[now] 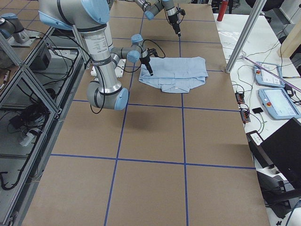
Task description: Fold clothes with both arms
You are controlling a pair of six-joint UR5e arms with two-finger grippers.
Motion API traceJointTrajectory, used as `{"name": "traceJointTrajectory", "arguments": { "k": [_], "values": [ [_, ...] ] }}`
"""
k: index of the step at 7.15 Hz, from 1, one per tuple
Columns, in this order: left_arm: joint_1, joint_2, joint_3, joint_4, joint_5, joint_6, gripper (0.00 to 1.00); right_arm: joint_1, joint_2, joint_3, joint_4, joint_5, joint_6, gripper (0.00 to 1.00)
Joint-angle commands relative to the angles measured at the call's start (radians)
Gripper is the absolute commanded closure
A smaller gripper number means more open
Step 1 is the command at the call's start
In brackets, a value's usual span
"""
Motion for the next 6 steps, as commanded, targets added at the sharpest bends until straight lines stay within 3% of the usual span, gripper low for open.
{"name": "traceJointTrajectory", "arguments": {
  "k": [1, 6],
  "values": [
    [0.011, -0.002, 0.004, 0.0, 0.003, -0.004, 0.0, -0.001, -0.008, -0.003, 0.001, -0.002, -0.022, 0.01],
    [0.023, -0.011, 0.019, -0.003, 0.0, -0.007, 0.0, 0.028, -0.039, 0.003, -0.005, 0.001, -0.042, 0.01]
  ]
}}
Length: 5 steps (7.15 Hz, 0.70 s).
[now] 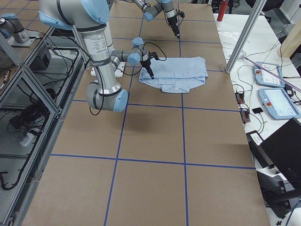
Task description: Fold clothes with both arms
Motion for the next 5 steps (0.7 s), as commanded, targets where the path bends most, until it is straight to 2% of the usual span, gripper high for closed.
{"name": "traceJointTrajectory", "arguments": {
  "k": [1, 3, 5],
  "values": [
    [0.017, -0.002, 0.004, 0.0, 0.003, -0.005, 0.0, 0.026, -0.022, 0.009, -0.003, 0.005, -0.006, 0.01],
    [0.023, -0.004, 0.004, 0.002, 0.003, -0.008, 0.0, 0.055, -0.1, 0.059, -0.003, 0.011, -0.038, 0.0],
    [0.032, -0.016, 0.004, 0.004, 0.005, -0.007, 0.0, 0.064, -0.265, 0.192, -0.004, 0.015, -0.055, 0.0]
  ]
}}
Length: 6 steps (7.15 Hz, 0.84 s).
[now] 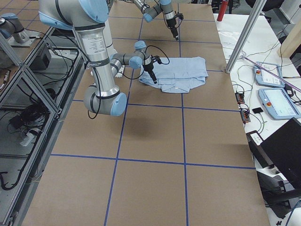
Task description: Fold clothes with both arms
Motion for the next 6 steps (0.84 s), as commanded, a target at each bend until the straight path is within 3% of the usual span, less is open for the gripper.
{"name": "traceJointTrajectory", "arguments": {
  "k": [1, 2, 4, 6],
  "values": [
    [0.011, -0.007, 0.0, 0.001, 0.002, -0.001, 0.0, 0.005, -0.186, 0.127, 0.002, 0.001, -0.007, 0.0],
    [0.013, -0.013, 0.0, 0.001, 0.002, -0.001, 0.0, 0.005, -0.236, 0.156, 0.007, 0.0, -0.008, 0.0],
    [0.013, -0.013, 0.002, 0.001, 0.001, 0.001, 0.0, 0.028, -0.179, 0.163, 0.012, 0.003, -0.016, 0.0],
    [0.013, -0.014, 0.011, -0.004, 0.001, 0.002, 0.0, 0.076, 0.089, -0.008, -0.001, -0.002, -0.031, 0.0]
  ]
}}
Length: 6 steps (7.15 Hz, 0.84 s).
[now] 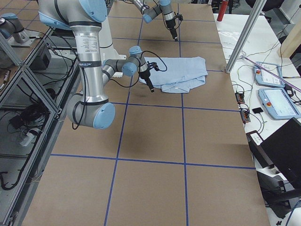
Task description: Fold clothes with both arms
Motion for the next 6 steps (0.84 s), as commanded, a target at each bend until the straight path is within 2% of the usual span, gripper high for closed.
{"name": "traceJointTrajectory", "arguments": {
  "k": [1, 4, 6],
  "values": [
    [0.0, -0.001, 0.012, -0.003, 0.0, 0.001, 0.0, 0.066, 0.194, -0.148, -0.001, 0.002, -0.009, 0.0],
    [0.0, -0.028, 0.012, -0.003, -0.006, -0.002, 0.0, 0.151, 0.199, -0.144, 0.006, 0.122, -0.07, 0.0],
    [0.095, -0.047, -0.009, 0.011, -0.006, -0.063, 0.0, 0.192, 0.182, -0.094, -0.004, 0.281, -0.052, 0.0]
  ]
}}
